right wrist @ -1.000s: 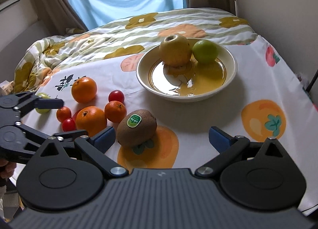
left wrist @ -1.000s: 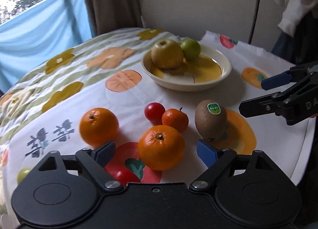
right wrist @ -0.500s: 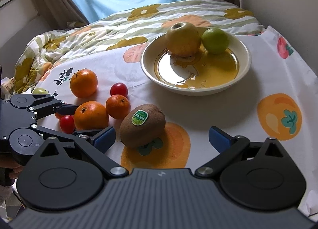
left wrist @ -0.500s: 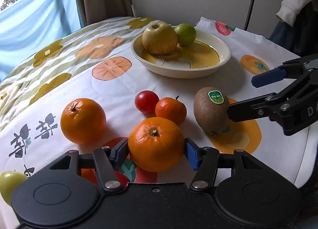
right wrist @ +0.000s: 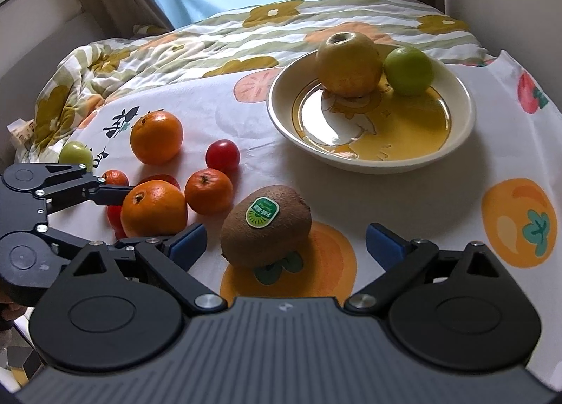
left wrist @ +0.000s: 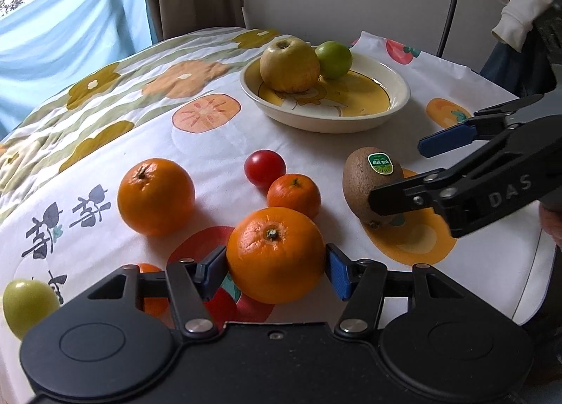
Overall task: Organize fruits
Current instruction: 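Grasp the large orange with the left tool while the right tool grasps the kiwi, then carry the orange and kiwi over the bowl with both tools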
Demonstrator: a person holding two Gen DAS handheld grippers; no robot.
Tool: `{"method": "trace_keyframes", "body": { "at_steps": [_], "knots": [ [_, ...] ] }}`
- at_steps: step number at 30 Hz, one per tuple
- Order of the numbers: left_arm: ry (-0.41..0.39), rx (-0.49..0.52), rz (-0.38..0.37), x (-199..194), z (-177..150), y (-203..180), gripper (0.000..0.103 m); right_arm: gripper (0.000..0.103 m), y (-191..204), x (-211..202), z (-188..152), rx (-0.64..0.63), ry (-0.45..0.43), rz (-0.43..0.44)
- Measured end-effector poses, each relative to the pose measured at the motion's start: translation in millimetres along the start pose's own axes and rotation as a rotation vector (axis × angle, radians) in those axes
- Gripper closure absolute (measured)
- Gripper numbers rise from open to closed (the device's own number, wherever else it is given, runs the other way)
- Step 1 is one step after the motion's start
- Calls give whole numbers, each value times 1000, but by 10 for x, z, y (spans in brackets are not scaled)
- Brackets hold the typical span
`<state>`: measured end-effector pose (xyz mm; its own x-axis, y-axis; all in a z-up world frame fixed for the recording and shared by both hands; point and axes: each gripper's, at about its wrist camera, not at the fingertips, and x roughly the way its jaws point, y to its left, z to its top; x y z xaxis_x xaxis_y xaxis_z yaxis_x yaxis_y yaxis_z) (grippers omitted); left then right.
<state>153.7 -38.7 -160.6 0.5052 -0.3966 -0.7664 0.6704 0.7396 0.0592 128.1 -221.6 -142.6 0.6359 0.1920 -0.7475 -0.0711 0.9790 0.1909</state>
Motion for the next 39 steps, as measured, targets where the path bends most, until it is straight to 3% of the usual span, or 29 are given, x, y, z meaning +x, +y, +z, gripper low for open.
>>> {"method": "trace_keyframes", "body": {
  "at_steps": [8,12,16,20,23,39],
  "knots": [
    [-6,-20,11,-96,-30,-53,40,0,39,91,13,-20,11,20],
    [-11,-37,20,-156,-49,-66,40,7,60,136,10,-40,23,35],
    [-14,-69,26,-215,-75,-74,40,7,94,193,-1,-61,28,46],
    [-11,-97,38,-255,-106,-105,40,26,155,198,-7,-122,16,30],
    [-18,-126,47,-329,-122,-120,40,27,179,165,0,-146,17,23],
    [-141,-199,88,-955,120,-336,40,28,64,-649,175,-74,-61,43]
  ]
}}
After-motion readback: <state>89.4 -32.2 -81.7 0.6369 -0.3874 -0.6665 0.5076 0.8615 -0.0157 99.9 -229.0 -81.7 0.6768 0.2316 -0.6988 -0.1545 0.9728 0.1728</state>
